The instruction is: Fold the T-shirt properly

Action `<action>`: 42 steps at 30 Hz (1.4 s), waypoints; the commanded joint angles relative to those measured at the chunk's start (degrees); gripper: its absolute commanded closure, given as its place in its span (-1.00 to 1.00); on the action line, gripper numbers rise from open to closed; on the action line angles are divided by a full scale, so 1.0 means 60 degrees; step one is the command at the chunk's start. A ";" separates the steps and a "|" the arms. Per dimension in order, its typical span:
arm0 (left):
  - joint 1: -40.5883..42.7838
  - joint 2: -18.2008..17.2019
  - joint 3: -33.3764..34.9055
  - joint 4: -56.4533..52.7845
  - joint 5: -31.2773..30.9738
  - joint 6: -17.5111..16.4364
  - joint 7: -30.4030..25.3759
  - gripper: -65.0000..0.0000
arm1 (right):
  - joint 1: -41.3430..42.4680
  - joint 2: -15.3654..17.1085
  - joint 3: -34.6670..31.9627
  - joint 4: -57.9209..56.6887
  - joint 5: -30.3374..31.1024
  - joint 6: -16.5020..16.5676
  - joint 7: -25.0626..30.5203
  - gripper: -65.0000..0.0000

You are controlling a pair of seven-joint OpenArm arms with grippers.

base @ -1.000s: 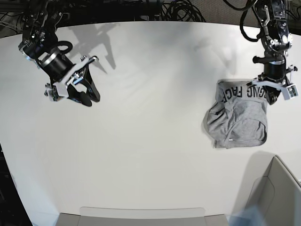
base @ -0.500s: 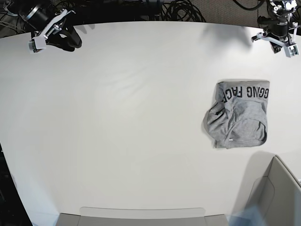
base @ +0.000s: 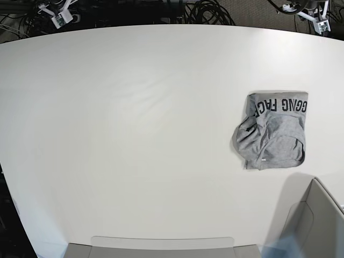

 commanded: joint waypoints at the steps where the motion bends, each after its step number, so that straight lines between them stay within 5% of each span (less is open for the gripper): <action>1: 0.0149 -0.0053 0.0184 0.0121 -0.0019 -0.0068 -0.0068 1.00 | -0.0195 -0.0014 -0.0351 0.0099 -0.0041 0.0130 0.0161 0.91; 9: 0.0017 -0.0024 0.1326 -0.0846 -0.0004 -0.0068 -0.0053 1.00 | 0.0508 0.0425 -0.2460 -0.2597 -0.1770 0.0130 0.0279 0.96; 19: -0.2445 -0.0097 0.3011 -0.5696 0.0010 -0.0068 -0.0126 1.00 | 0.2750 0.1290 -0.5127 -0.7490 -0.3264 0.0093 0.1304 0.96; 24: -0.3763 -0.0097 0.3817 -0.8436 0.0010 -0.0068 -0.0742 1.00 | 0.4406 0.1451 -0.5962 -1.1388 -0.3587 -0.0903 0.2916 0.96; 28: -0.4437 -0.0082 0.4740 -1.0238 0.0010 -0.0083 -0.1738 1.00 | 0.5051 0.1553 -0.6856 -1.2970 -0.3587 -0.1431 0.4132 0.96; 32: -0.5478 -0.0038 0.5898 -1.2114 -0.0004 -0.0083 -0.2383 1.00 | 0.5856 0.1656 -0.7677 -1.4435 -0.3587 -0.2574 0.5011 0.96; 42: -0.7675 0.0445 0.7085 -1.7535 -0.0004 -0.0083 -0.6075 1.00 | 0.7600 0.1260 -0.8014 -1.6575 -0.3587 -0.4669 0.6330 0.96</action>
